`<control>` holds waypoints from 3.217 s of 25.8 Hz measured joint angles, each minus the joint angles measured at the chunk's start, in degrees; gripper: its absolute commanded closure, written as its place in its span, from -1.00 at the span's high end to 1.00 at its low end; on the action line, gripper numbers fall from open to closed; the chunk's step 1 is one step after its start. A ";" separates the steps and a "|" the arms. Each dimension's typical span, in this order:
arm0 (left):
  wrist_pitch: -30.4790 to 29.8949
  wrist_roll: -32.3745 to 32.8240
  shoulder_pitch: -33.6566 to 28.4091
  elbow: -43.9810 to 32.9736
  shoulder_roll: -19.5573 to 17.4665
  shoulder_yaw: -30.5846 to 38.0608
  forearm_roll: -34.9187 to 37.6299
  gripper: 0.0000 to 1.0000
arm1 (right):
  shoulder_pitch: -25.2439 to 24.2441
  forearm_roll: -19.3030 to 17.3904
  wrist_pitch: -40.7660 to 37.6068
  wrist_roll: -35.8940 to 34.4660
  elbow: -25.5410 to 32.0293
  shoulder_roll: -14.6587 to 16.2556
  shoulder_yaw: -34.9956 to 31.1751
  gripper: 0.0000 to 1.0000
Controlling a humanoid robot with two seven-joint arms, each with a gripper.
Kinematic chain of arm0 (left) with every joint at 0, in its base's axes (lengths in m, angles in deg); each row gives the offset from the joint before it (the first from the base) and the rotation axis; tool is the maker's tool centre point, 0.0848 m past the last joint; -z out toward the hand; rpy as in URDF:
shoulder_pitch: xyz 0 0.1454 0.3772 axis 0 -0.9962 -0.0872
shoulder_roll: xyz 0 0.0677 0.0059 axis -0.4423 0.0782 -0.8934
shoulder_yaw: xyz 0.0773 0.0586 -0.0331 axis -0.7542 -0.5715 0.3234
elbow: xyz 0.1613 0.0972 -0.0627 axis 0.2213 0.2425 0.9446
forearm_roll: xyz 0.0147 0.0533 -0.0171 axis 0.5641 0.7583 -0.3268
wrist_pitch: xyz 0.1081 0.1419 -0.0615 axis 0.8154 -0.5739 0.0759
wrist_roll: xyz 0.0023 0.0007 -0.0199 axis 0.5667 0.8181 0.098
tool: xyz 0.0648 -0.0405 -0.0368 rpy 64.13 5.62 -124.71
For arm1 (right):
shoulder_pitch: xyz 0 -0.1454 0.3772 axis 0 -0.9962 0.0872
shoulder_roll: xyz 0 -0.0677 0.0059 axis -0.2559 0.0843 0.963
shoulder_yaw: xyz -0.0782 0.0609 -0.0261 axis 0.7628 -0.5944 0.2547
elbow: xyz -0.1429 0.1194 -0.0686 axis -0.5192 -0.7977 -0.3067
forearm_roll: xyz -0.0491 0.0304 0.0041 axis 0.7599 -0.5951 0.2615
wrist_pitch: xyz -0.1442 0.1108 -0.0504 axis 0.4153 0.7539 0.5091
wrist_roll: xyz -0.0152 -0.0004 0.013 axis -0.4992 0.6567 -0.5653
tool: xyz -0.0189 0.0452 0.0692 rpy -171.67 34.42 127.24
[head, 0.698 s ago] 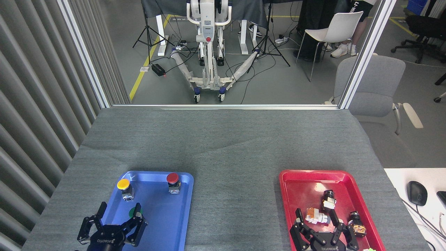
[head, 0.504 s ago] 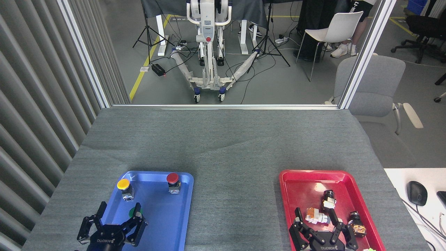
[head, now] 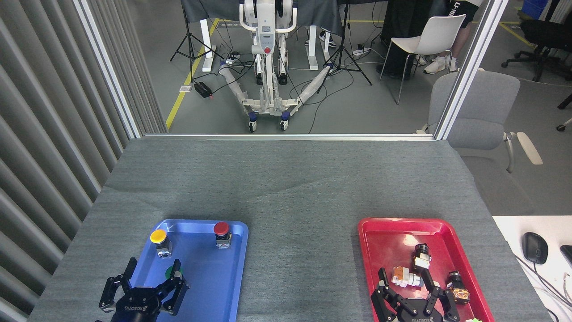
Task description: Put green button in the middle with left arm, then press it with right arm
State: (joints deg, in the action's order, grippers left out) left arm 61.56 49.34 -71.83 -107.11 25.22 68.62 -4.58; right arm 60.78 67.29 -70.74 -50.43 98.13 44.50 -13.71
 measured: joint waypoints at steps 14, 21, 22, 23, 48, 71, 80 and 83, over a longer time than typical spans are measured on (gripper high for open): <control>-0.13 -0.22 -0.09 -0.03 -0.02 -0.04 0.06 0.99 | -1.21 -0.18 0.12 -0.18 0.07 1.05 -0.42 1.00; -0.13 -0.23 -0.08 -0.03 -0.02 -0.02 0.07 0.99 | -1.27 -0.18 0.18 -0.21 0.21 1.38 -0.52 1.00; -0.13 -0.23 -0.08 -0.02 -0.02 -0.02 0.07 0.99 | -1.31 -0.18 0.18 -0.21 0.22 1.45 -0.52 1.00; -0.13 -0.23 -0.07 0.00 -0.02 -0.01 0.07 0.99 | -1.36 -0.18 0.19 -0.21 0.23 1.48 -0.53 1.00; -0.11 -0.23 0.00 0.05 -0.02 -0.03 0.00 0.99 | -1.91 -0.18 0.23 -0.24 0.43 1.53 -0.90 1.00; 0.37 -0.04 1.15 7.78 1.07 -2.78 0.87 0.98 | -2.32 -0.18 0.34 -0.44 0.61 1.48 -0.93 1.00; 0.28 -0.16 3.04 12.71 1.38 -3.37 0.88 0.98 | -2.54 -0.18 0.34 -0.25 0.66 1.34 -0.97 1.00; 0.30 -0.20 4.06 15.05 1.67 -3.68 0.87 0.98 | -2.59 -0.18 0.34 -0.23 0.68 1.34 -0.97 1.00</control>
State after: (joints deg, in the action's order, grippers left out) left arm 61.87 49.15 -67.77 -92.06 26.89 64.94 -3.70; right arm 58.19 67.11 -70.40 -50.66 98.80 45.84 -14.68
